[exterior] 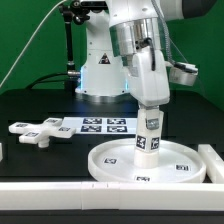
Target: Assemble round table
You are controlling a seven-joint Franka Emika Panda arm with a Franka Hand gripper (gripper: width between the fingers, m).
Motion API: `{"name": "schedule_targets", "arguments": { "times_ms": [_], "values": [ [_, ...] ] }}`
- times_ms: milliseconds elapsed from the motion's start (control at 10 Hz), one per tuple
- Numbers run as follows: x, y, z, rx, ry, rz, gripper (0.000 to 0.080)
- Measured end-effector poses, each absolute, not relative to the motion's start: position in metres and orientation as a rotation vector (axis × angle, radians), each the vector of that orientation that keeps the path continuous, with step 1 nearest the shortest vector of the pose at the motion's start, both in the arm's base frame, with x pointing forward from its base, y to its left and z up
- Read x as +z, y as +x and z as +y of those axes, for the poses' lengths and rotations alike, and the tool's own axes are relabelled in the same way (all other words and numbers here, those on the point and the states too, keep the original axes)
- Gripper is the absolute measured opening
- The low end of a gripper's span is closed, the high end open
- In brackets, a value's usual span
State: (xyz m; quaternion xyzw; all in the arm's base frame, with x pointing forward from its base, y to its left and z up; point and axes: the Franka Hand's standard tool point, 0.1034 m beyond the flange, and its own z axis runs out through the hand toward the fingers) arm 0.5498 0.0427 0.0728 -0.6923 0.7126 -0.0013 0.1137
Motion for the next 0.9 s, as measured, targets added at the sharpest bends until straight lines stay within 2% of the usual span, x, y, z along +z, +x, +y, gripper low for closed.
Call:
{"name": "schedule_targets", "arguments": {
  "times_ms": [200, 300, 400, 500, 600, 900],
  "values": [
    [0.072, 0.549, 0.043, 0.017, -1.938, 2.164, 0.0415],
    [0.072, 0.549, 0.043, 0.018, -1.939, 2.163, 0.0488],
    [0.072, 0.549, 0.044, 0.015, -1.958, 2.146, 0.0597],
    [0.074, 0.550, 0.045, 0.003, -2.061, 2.048, 0.0597],
    [0.076, 0.551, 0.049, 0.009, -2.156, 1.959, 0.0639],
    [0.078, 0.553, 0.053, -0.040, -2.389, 1.685, 0.0646]
  ]
}}
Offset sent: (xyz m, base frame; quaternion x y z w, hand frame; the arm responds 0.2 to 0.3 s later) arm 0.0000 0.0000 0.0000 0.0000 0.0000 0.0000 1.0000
